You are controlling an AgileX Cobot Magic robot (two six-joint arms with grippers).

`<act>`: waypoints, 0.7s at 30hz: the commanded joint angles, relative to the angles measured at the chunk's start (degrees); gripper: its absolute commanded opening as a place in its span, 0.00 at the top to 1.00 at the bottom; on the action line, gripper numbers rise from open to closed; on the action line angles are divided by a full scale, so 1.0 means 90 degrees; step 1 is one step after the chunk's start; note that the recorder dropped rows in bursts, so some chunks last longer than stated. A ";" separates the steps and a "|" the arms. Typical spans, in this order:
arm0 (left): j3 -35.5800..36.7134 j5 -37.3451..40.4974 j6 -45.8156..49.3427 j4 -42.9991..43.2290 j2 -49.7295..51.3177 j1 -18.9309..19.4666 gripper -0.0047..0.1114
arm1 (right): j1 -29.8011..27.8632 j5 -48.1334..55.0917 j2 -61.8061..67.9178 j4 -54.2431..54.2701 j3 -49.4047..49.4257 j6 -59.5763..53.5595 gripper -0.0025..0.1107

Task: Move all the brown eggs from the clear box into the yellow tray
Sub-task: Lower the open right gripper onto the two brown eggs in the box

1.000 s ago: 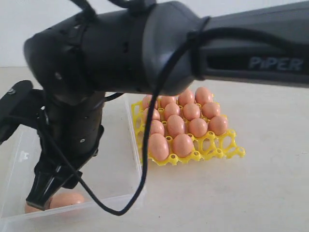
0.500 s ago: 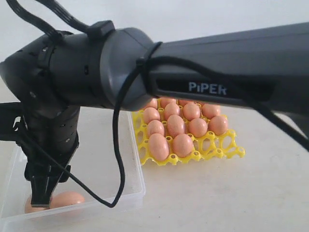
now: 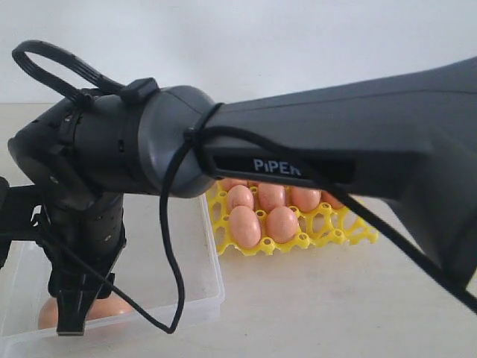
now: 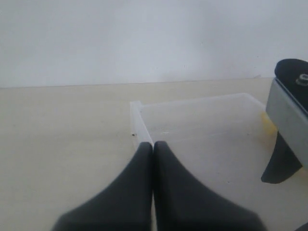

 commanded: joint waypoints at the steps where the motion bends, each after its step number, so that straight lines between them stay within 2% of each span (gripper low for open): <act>1: -0.0017 -0.0008 0.0003 -0.0034 -0.0019 -0.0026 1.00 | 0.0057 -0.0042 0.0045 0.0105 -0.0044 0.0056 0.50; 21: -0.0017 -0.0008 0.0003 -0.0034 -0.0019 -0.0026 1.00 | 0.0133 0.0092 0.0474 0.0447 -0.0044 0.0032 0.50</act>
